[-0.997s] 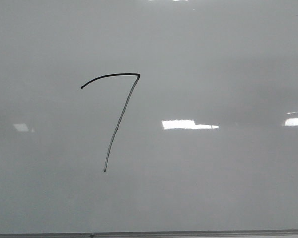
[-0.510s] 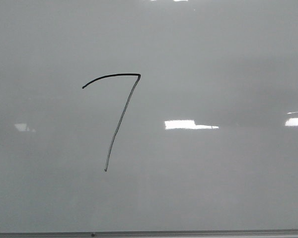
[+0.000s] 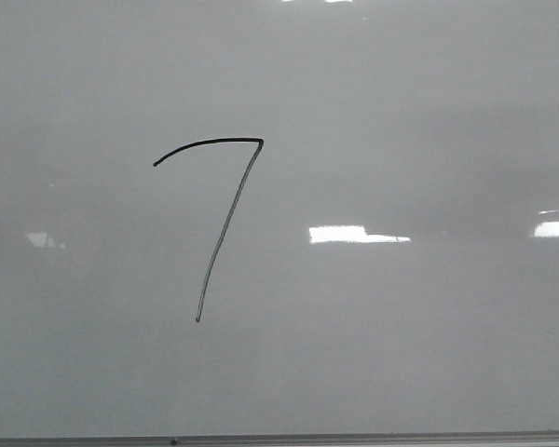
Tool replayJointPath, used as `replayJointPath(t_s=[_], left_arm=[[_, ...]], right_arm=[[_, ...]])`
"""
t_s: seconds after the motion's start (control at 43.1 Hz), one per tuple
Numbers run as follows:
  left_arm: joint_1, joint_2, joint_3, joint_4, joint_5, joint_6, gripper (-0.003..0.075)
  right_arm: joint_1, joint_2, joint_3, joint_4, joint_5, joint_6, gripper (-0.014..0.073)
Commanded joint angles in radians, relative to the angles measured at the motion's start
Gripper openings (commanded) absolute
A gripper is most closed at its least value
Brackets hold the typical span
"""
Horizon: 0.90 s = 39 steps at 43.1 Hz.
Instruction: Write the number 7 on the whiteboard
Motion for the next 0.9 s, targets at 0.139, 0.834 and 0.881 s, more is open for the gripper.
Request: replayJointPath(t_s=[0.139, 0.834, 0.881], left_arm=[[-0.003, -0.144, -0.03, -0.006, -0.008, -0.007, 0.0481], [-0.003, -1.043, 0.272, -0.026, 0.103, -0.007, 0.0008], [-0.003, -1.079, 0.278, -0.026, 0.112, -0.007, -0.002]], right_arm=[[-0.006, 0.004, -0.028, 0.029, -0.053, -0.002, -0.0068], [-0.006, 0.004, -0.028, 0.029, -0.053, -0.002, -0.0068], [-0.006, 0.004, -0.028, 0.029, -0.053, -0.002, -0.0068]])
